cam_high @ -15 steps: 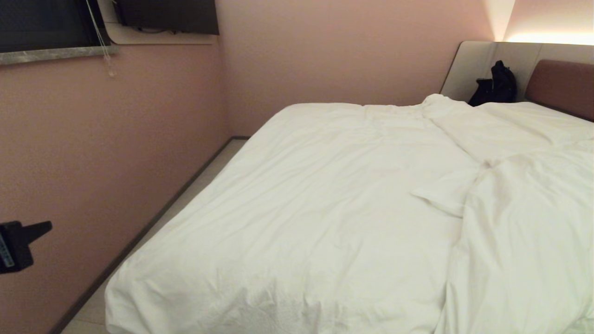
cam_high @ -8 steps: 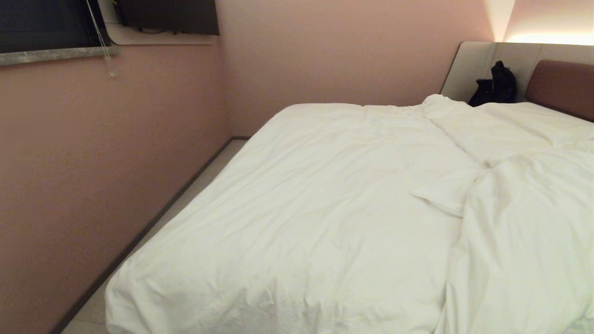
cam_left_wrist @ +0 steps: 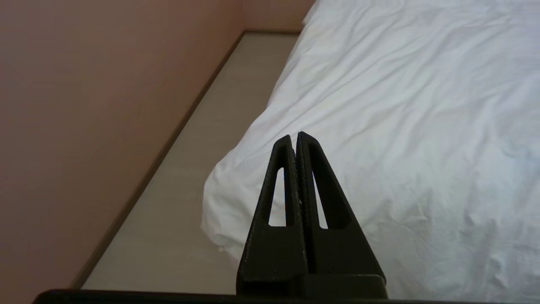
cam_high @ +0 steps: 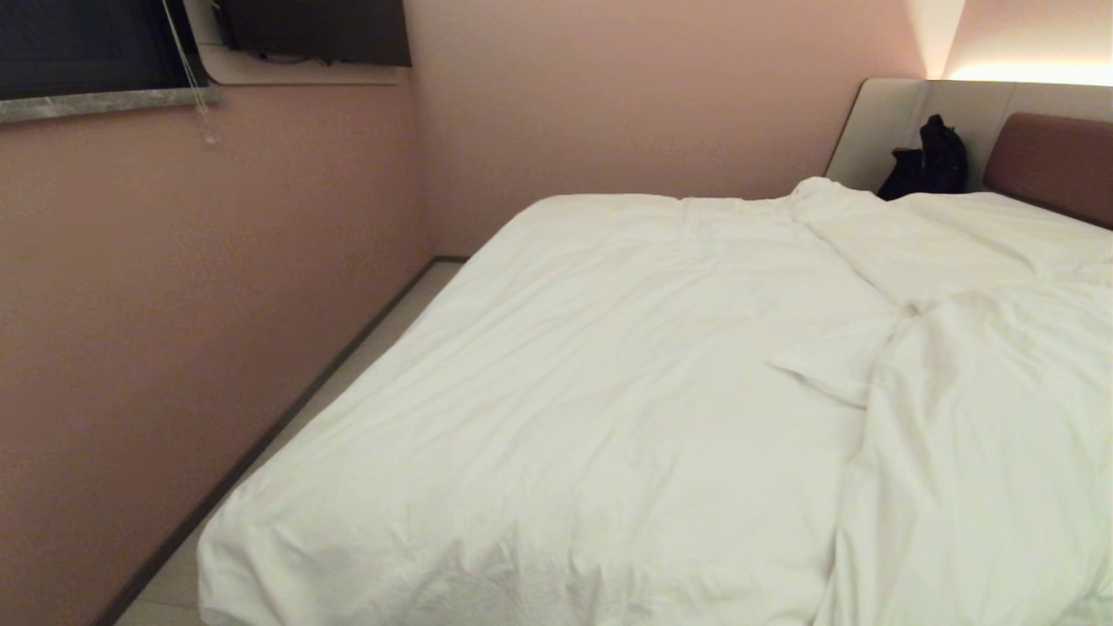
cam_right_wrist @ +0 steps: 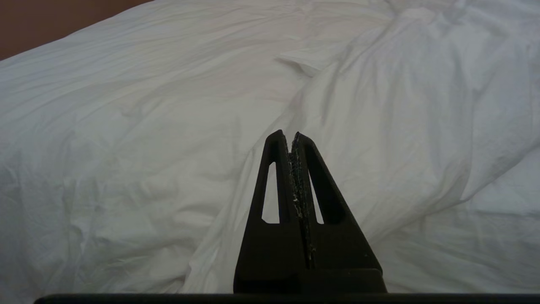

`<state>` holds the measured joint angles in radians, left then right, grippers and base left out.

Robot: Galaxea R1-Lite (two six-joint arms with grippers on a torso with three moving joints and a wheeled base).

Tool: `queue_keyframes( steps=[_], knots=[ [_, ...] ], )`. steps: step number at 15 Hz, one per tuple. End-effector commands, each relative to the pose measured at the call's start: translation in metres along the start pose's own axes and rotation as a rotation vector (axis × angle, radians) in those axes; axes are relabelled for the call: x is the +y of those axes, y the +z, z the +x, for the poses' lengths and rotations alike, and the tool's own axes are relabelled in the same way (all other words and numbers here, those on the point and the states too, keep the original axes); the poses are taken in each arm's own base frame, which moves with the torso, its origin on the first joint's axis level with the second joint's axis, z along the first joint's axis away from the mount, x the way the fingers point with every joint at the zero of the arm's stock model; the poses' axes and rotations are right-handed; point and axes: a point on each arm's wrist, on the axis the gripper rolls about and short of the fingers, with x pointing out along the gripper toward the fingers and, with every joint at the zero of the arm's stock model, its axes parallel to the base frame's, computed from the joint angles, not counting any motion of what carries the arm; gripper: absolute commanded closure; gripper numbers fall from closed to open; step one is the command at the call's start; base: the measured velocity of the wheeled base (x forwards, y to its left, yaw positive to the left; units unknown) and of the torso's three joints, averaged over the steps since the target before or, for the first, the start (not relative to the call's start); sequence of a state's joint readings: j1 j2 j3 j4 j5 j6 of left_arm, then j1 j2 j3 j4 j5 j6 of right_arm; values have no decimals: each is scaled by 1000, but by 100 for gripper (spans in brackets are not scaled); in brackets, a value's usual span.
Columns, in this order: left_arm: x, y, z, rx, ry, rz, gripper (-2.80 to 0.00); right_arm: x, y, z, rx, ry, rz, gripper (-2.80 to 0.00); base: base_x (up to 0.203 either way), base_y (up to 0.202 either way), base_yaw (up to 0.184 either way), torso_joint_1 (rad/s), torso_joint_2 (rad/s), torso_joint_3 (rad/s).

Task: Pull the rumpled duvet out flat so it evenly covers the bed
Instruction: Hold the folded corner of the quilt

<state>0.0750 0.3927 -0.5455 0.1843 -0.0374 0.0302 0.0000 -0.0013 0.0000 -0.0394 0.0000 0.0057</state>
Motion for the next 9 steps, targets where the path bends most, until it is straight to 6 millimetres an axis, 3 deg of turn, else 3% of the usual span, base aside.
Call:
queue_keyframes(
  steps=[1,9],
  knots=[
    [0,-15,-19,-74,-21,4,0,0,0,0,1,0,0,0,0,0,0,0,0,0],
    [0,-57,-43,-199,-74,38,0,0,0,0,1,0,-1,0,0,0,0,0,0,0]
  ],
)
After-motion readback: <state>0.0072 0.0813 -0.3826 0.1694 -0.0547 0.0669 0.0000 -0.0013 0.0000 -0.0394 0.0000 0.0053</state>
